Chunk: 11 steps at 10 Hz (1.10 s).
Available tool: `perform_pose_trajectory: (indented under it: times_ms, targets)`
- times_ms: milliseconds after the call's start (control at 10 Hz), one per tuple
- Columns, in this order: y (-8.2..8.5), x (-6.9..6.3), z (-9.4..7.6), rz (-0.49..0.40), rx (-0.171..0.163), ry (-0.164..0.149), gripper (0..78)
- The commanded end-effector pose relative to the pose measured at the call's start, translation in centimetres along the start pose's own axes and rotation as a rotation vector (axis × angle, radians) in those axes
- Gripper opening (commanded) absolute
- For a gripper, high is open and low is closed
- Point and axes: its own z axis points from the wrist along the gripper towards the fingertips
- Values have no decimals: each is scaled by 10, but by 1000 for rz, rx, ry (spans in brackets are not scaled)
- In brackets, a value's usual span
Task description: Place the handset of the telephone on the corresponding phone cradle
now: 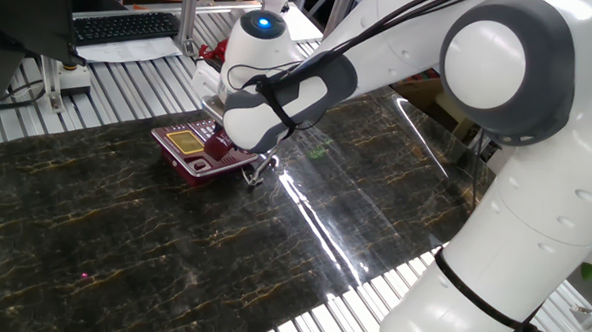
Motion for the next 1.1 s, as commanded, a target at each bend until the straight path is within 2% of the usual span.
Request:
perform_pose_trajectory:
  times_ms: [100,200,300,600,900,1000,1100]
  targets:
    - [2,-1,-2,180,106,-30,11]
    - [2,-1,-2,205,133,-24,11]
    - [2,-1,-2,231,146,-22,11]
    - [3,-1,-1,252,164,-1,11]
    - [15,9,6,237,184,29,11]
    - [22,19,5,207,185,35,11]
    - [23,21,5,208,184,55,11]
